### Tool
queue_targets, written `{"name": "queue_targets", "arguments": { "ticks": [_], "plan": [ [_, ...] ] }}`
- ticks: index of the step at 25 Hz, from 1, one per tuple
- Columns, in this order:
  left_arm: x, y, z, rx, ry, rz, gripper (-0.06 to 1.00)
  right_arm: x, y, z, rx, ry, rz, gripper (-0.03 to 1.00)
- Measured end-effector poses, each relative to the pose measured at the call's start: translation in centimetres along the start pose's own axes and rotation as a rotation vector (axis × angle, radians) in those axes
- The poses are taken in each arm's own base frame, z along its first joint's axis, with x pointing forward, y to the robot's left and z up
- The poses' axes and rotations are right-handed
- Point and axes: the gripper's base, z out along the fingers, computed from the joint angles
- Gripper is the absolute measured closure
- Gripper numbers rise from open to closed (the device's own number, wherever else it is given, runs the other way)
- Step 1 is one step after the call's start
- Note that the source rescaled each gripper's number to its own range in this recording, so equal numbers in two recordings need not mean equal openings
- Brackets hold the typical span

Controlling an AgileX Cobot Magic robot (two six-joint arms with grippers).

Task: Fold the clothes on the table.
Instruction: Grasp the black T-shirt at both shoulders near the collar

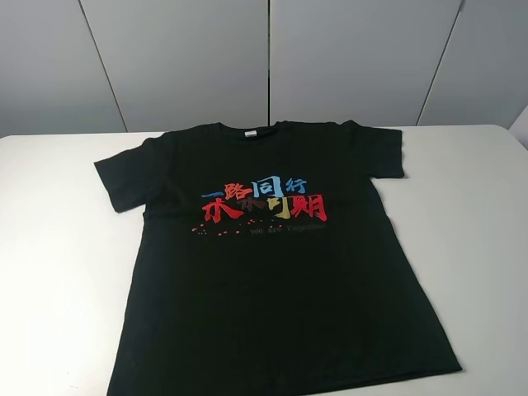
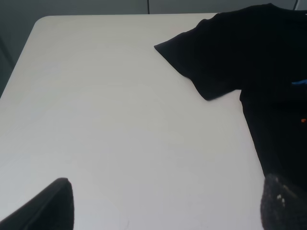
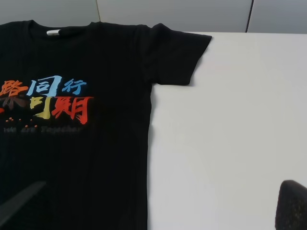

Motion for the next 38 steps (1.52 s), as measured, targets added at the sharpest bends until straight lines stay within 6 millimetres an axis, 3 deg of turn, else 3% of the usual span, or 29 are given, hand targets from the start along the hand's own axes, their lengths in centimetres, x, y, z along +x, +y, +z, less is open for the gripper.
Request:
{"name": "queue_targets", "arguments": {
  "ticks": [38],
  "plan": [
    [0.0, 0.0, 0.0, 0.0, 0.0, 0.0, -0.06, 0.0, 0.0, 0.0, 0.0, 0.0, 0.0, -0.03]
  ]
}}
